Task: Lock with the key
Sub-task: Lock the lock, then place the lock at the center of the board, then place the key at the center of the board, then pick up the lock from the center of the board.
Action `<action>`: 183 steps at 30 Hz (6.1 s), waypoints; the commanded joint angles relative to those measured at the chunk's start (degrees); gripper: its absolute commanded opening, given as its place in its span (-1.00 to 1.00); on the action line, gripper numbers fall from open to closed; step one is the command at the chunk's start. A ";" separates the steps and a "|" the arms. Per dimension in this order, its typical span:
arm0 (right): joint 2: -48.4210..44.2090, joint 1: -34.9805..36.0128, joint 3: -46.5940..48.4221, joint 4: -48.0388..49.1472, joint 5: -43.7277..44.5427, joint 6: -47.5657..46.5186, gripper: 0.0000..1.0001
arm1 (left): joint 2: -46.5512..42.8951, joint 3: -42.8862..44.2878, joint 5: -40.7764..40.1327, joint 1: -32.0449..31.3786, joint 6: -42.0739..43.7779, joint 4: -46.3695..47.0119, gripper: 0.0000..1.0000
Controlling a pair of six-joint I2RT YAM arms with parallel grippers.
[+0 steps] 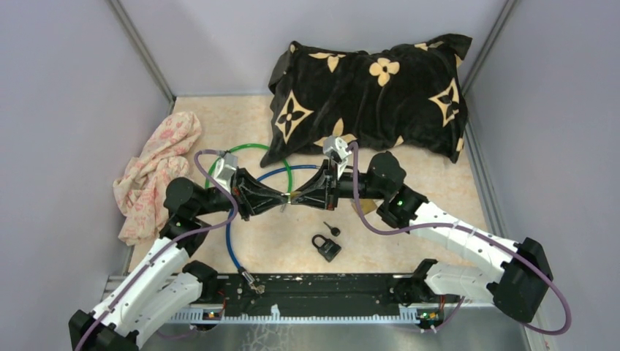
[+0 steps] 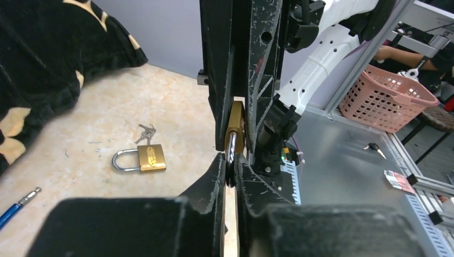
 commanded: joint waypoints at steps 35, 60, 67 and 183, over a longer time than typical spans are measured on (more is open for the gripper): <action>-2.99 -3.50 8.62 -29.77 -0.78 -15.17 -1.00 | -4.06 1.90 2.51 3.25 6.09 -6.25 -1.00; 2.34 -18.02 -17.20 -3.16 21.33 16.25 -1.00 | 34.90 -0.15 -19.51 -3.38 -12.43 -2.10 -1.00; 15.51 -18.04 -12.48 0.33 21.01 13.30 -1.00 | 51.69 8.76 -26.40 -4.59 -9.76 -4.56 -1.00; 8.07 6.00 2.96 -20.98 32.40 -15.72 -0.45 | 4.43 17.20 -7.47 16.58 80.41 -56.54 -1.00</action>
